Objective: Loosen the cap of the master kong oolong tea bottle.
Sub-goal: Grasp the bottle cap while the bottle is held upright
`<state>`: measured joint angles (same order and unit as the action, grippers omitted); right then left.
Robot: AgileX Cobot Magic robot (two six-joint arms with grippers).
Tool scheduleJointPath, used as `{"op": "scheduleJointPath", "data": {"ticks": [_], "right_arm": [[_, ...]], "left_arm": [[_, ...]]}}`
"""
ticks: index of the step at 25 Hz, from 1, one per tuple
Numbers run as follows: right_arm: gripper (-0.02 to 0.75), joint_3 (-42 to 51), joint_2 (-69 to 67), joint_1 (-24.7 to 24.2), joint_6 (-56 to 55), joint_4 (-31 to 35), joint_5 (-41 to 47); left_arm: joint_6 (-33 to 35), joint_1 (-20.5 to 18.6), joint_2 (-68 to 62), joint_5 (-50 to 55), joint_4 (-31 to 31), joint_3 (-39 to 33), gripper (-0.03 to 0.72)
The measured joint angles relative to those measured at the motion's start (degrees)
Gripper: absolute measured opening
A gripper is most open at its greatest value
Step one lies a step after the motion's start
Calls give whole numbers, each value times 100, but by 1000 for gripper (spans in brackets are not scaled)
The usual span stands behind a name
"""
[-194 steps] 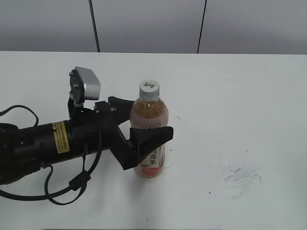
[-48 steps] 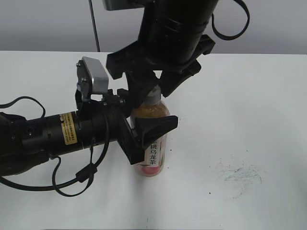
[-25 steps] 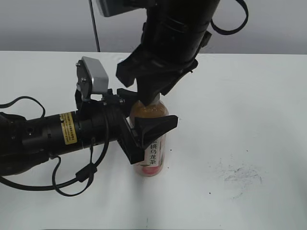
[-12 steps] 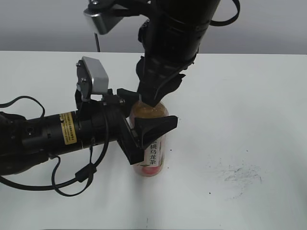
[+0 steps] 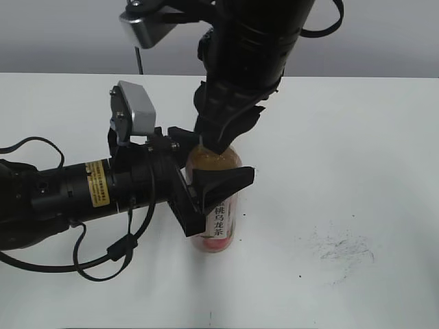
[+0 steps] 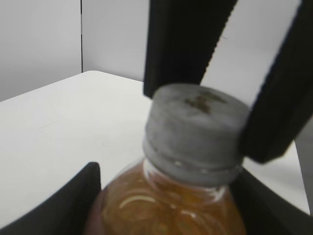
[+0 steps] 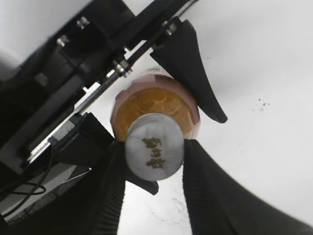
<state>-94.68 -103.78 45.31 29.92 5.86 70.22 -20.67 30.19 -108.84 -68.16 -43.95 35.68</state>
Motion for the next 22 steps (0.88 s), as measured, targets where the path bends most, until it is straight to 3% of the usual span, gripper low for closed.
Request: {"op": "scheduleJointPath", "data": {"ticks": [6,12,22], "right_arm": [[354,0,-2,0,-940,0,0],[358,0,-6,0,-1742,19,0],[358,0,-6,0,-2011,197,-10]], "left_arm": [[36,-3,0,-5,-93,12,448],[44,-3,0,-5,-116,12,448],[59,-3,0,-18,-150,12,448]]}}
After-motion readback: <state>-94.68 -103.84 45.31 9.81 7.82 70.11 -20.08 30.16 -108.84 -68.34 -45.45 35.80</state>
